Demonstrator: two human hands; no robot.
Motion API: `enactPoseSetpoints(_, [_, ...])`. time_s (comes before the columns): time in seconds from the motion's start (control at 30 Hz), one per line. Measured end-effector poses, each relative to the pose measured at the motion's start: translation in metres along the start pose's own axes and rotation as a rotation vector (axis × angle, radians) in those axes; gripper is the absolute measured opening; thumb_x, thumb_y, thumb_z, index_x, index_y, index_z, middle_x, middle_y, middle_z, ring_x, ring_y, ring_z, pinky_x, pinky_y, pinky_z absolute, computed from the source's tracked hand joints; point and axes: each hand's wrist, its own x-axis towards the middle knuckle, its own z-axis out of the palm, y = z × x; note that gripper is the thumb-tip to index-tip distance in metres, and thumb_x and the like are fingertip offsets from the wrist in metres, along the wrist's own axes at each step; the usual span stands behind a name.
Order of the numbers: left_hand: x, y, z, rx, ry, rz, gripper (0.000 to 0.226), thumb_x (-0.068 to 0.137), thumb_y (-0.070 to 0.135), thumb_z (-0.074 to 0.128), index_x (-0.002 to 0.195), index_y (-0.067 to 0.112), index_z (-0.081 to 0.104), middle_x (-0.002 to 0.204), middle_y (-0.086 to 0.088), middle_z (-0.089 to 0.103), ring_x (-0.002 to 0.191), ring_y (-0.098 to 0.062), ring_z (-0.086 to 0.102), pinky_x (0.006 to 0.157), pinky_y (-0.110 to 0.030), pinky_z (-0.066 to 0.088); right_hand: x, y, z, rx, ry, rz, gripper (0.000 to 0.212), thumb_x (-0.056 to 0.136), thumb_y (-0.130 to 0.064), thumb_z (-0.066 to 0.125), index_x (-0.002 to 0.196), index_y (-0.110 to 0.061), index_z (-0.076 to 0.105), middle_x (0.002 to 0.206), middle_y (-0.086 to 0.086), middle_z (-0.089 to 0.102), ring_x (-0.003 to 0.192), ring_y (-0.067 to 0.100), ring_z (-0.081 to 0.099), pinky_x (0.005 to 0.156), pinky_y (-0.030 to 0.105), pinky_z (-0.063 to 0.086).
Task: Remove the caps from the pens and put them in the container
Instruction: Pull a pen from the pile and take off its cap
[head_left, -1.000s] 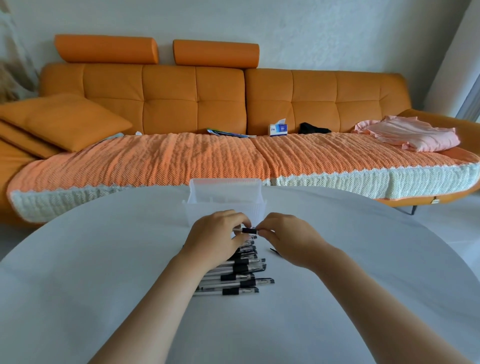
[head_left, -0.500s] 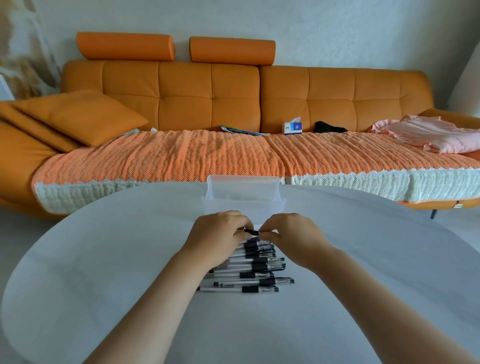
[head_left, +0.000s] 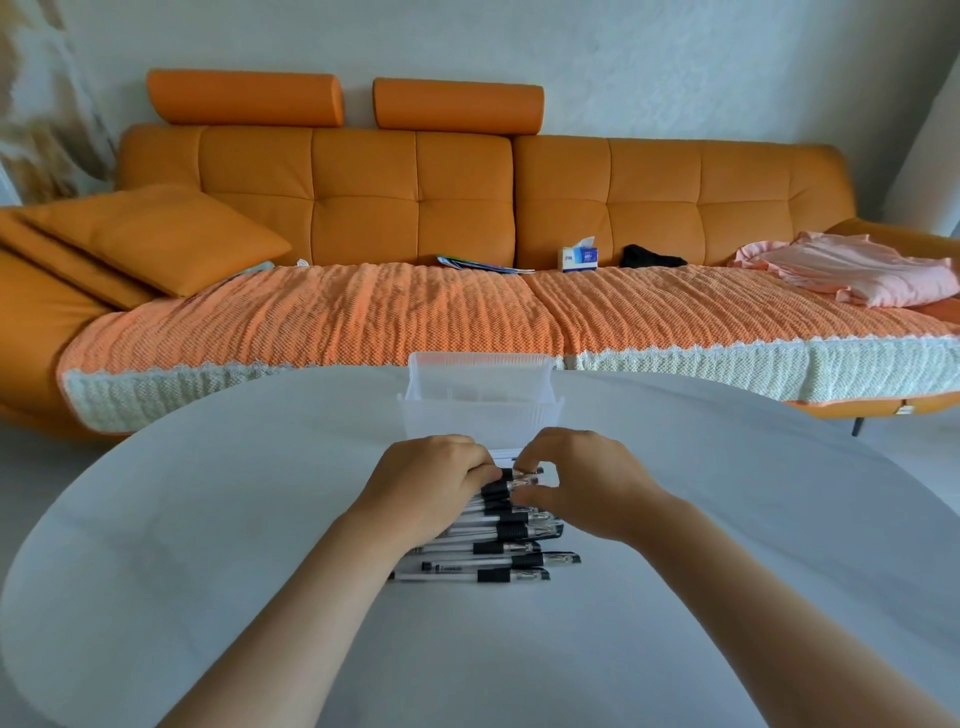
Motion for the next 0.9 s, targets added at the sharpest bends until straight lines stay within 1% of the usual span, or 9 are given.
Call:
enactPoseSetpoints(0.1, [-0.001, 0.001, 0.0, -0.002, -0.008, 0.003, 0.03, 0.1, 0.043, 0.042, 0.1, 0.028, 0.068, 0.093, 0.014, 0.064, 0.084, -0.007, 0.058, 0.07, -0.027, 0.047, -0.002, 0.003, 0.005, 0.088, 0.017, 0.011, 0.018, 0.096, -0.045, 0.058, 0.104, -0.034, 0.07, 0.109, -0.02, 0.064, 0.081, -0.001, 0.053, 0.072, 0.024, 0.043])
enactPoseSetpoints(0.17, [-0.002, 0.004, -0.001, -0.021, -0.016, 0.007, 0.026, 0.098, 0.047, 0.045, 0.1, 0.031, 0.066, 0.091, 0.015, 0.063, 0.083, -0.007, 0.059, 0.069, -0.027, 0.047, -0.002, 0.005, 0.006, 0.139, 0.056, 0.048, 0.001, 0.09, -0.041, 0.067, 0.091, -0.04, 0.067, 0.101, -0.021, 0.063, 0.077, -0.002, 0.053, 0.069, 0.022, 0.04])
enactPoseSetpoints(0.23, [-0.004, 0.009, -0.002, -0.029, -0.008, 0.011, 0.02, 0.093, 0.051, 0.051, 0.101, 0.036, 0.061, 0.084, 0.017, 0.06, 0.077, -0.005, 0.056, 0.063, -0.023, 0.044, -0.003, 0.006, 0.005, 0.165, 0.085, 0.061, 0.017, 0.084, -0.037, 0.076, 0.082, -0.042, 0.059, 0.095, -0.019, 0.061, 0.072, -0.005, 0.052, 0.066, 0.021, 0.04])
enactPoseSetpoints(0.33, [-0.006, 0.012, -0.002, -0.01, 0.0, 0.01, 0.017, 0.093, 0.05, 0.054, 0.1, 0.037, 0.061, 0.078, 0.016, 0.057, 0.069, -0.005, 0.051, 0.056, -0.021, 0.037, -0.006, 0.006, 0.006, 0.189, 0.039, 0.038, 0.024, 0.081, -0.044, 0.076, 0.098, -0.04, 0.06, 0.1, -0.019, 0.059, 0.069, -0.006, 0.051, 0.063, 0.017, 0.038])
enactPoseSetpoints(0.43, [-0.006, 0.01, 0.0, -0.037, -0.01, -0.016, 0.018, 0.094, 0.051, 0.051, 0.099, 0.039, 0.063, 0.079, 0.018, 0.057, 0.07, -0.004, 0.051, 0.056, -0.02, 0.033, -0.006, 0.007, 0.008, 0.214, -0.011, 0.04, 0.025, 0.092, -0.05, 0.061, 0.114, -0.038, 0.066, 0.106, -0.02, 0.063, 0.076, -0.004, 0.054, 0.071, 0.023, 0.045])
enactPoseSetpoints(0.53, [-0.006, 0.009, 0.004, -0.045, -0.015, -0.017, 0.022, 0.096, 0.049, 0.048, 0.1, 0.036, 0.065, 0.086, 0.017, 0.061, 0.077, -0.005, 0.055, 0.061, -0.023, 0.039, -0.006, 0.006, 0.008, 0.205, -0.001, 0.044, 0.02, 0.097, -0.043, 0.057, 0.104, -0.034, 0.073, 0.1, -0.015, 0.067, 0.083, 0.002, 0.057, 0.077, 0.031, 0.05])
enactPoseSetpoints(0.67, [-0.005, 0.012, 0.008, -0.04, -0.041, -0.024, 0.032, 0.1, 0.046, 0.04, 0.098, 0.028, 0.067, 0.091, 0.011, 0.062, 0.083, -0.011, 0.059, 0.07, -0.03, 0.046, -0.007, 0.007, 0.007, 0.161, 0.084, 0.054, 0.007, 0.089, -0.04, 0.069, 0.094, -0.036, 0.071, 0.095, -0.02, 0.066, 0.072, -0.008, 0.051, 0.064, 0.016, 0.039])
enactPoseSetpoints(0.83, [-0.007, 0.017, 0.005, -0.063, -0.008, -0.011, 0.021, 0.095, 0.055, 0.045, 0.104, 0.038, 0.051, 0.072, 0.012, 0.057, 0.064, -0.007, 0.053, 0.056, -0.024, 0.04, -0.009, 0.007, 0.005, 0.134, 0.142, 0.023, 0.008, 0.086, -0.039, 0.073, 0.088, -0.038, 0.065, 0.089, -0.02, 0.064, 0.07, -0.007, 0.052, 0.061, 0.014, 0.037])
enactPoseSetpoints(0.9, [-0.008, 0.017, 0.003, -0.041, 0.006, 0.001, 0.018, 0.096, 0.052, 0.047, 0.104, 0.038, 0.053, 0.076, 0.013, 0.058, 0.068, -0.007, 0.055, 0.057, -0.023, 0.04, -0.009, 0.007, 0.005, 0.15, 0.127, 0.007, 0.007, 0.088, -0.04, 0.071, 0.089, -0.038, 0.064, 0.089, -0.021, 0.064, 0.071, -0.008, 0.052, 0.059, 0.013, 0.034])
